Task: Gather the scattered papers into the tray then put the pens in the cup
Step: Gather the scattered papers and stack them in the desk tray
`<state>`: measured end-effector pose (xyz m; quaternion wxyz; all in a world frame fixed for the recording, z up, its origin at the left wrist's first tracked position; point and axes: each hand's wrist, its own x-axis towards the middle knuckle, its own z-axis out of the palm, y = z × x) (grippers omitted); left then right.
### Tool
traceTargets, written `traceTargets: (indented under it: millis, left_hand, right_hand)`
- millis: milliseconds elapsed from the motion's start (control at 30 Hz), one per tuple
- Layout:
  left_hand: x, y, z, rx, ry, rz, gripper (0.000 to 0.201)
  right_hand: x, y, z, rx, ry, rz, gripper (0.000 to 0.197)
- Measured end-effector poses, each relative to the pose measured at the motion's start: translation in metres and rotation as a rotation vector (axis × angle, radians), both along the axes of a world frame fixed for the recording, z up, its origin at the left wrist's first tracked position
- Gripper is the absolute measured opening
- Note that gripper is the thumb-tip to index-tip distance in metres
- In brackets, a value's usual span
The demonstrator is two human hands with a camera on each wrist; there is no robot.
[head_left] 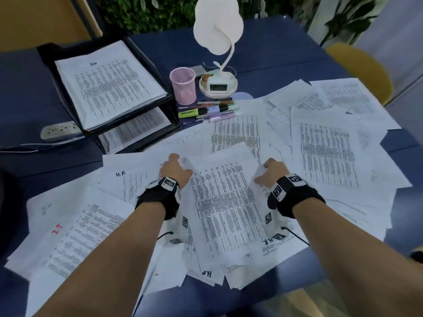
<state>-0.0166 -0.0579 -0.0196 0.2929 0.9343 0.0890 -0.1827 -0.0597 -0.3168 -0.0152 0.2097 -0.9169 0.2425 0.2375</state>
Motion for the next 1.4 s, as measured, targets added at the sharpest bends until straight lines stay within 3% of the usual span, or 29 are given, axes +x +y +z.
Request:
traceTargets:
  millis: [133,267,400,500,600,667,800,900,933,967,1067,1167,1267,1400]
  left_hand:
    - [0.003,-0.007,-0.006,-0.085,0.077,0.184,0.074]
    - [0.004,-0.007,-0.008,0.238,0.084,-0.037,0.087]
    - [0.009,-0.008,-0.01,0.185,0.055,-0.18,0.094]
    - [0.014,-0.01,-0.008,0.182,0.025,-0.284,0.098]
    - [0.015,-0.015,-0.001,0.176,0.004,-0.34,0.095]
    - [0.017,-0.019,0.003,0.15,-0.017,-0.321,0.089]
    - [0.019,-0.02,0.009,-0.089,-0.099,-0.143,0.047]
    - [0.018,-0.018,0.011,-0.283,-0.147,-0.101,0.01]
    - [0.019,-0.018,0.013,-0.356,-0.146,-0.084,0.007]
    - [0.02,-0.017,0.015,-0.419,-0.139,-0.065,0.013]
    - [0.027,-0.019,0.022,-0.575,-0.165,0.008,0.017]
    - [0.034,-0.024,0.022,-0.563,-0.216,0.15,0.032]
    - [0.034,-0.027,0.016,-0.485,0.002,0.231,0.06]
    - [0.023,-0.036,0.005,-0.406,0.14,0.127,0.06]
  right_hand:
    - [-0.006,-0.014,-0.006,0.107,-0.052,-0.002,0.051]
    - [-0.003,-0.016,-0.007,0.16,-0.056,0.037,0.04]
    - [0.004,-0.012,-0.004,0.179,-0.026,0.063,0.011]
    - [0.008,-0.01,-0.006,0.136,-0.04,0.065,0.025]
    - [0.011,-0.01,-0.006,0.151,-0.064,0.037,0.006]
    - [0.012,-0.012,-0.007,0.171,-0.069,0.014,0.006]
    - [0.014,-0.013,-0.009,0.205,-0.061,-0.027,0.006]
    - [0.012,-0.017,-0.007,0.276,-0.124,-0.08,0.024]
    - [0.01,-0.019,-0.007,0.302,-0.157,-0.102,0.035]
    - [0.009,-0.021,-0.005,0.338,-0.213,-0.124,0.042]
    - [0.011,-0.023,-0.003,0.451,-0.331,-0.213,0.037]
    - [0.014,-0.025,0.002,0.507,-0.361,-0.276,0.033]
    - [0.017,-0.031,0.001,0.565,-0.39,-0.355,0.019]
    - [0.017,-0.031,-0.001,0.667,-0.444,-0.461,0.011]
